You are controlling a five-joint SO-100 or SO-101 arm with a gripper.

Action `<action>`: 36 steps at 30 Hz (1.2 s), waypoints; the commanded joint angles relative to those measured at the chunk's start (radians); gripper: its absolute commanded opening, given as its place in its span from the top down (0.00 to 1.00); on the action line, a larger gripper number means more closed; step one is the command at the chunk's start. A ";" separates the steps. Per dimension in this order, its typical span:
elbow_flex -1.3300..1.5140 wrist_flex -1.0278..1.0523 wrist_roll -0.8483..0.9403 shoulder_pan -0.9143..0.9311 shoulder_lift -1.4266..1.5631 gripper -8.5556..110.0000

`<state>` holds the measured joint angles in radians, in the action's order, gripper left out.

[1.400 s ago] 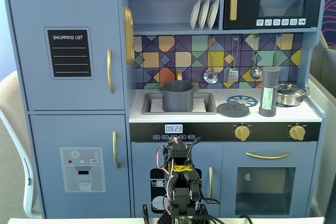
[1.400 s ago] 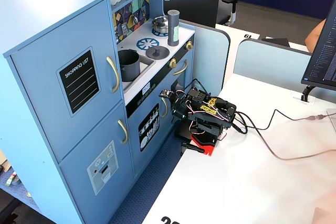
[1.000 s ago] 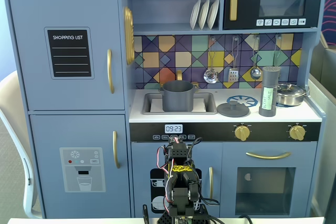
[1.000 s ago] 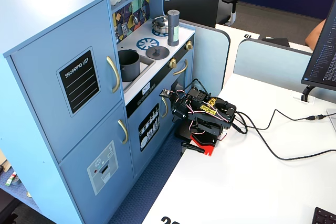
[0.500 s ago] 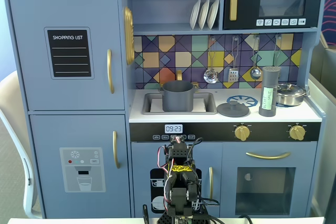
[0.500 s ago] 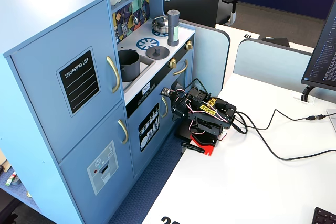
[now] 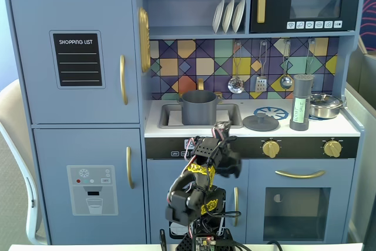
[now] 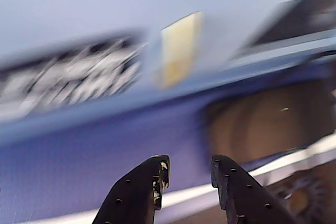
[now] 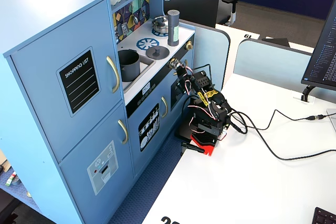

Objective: Put salt in the gray recipient

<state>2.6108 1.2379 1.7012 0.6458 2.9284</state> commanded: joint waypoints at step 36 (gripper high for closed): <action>-0.324 -1.328 -0.267 0.324 -0.563 0.53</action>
<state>2.4068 -0.0813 1.4205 0.9572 2.4160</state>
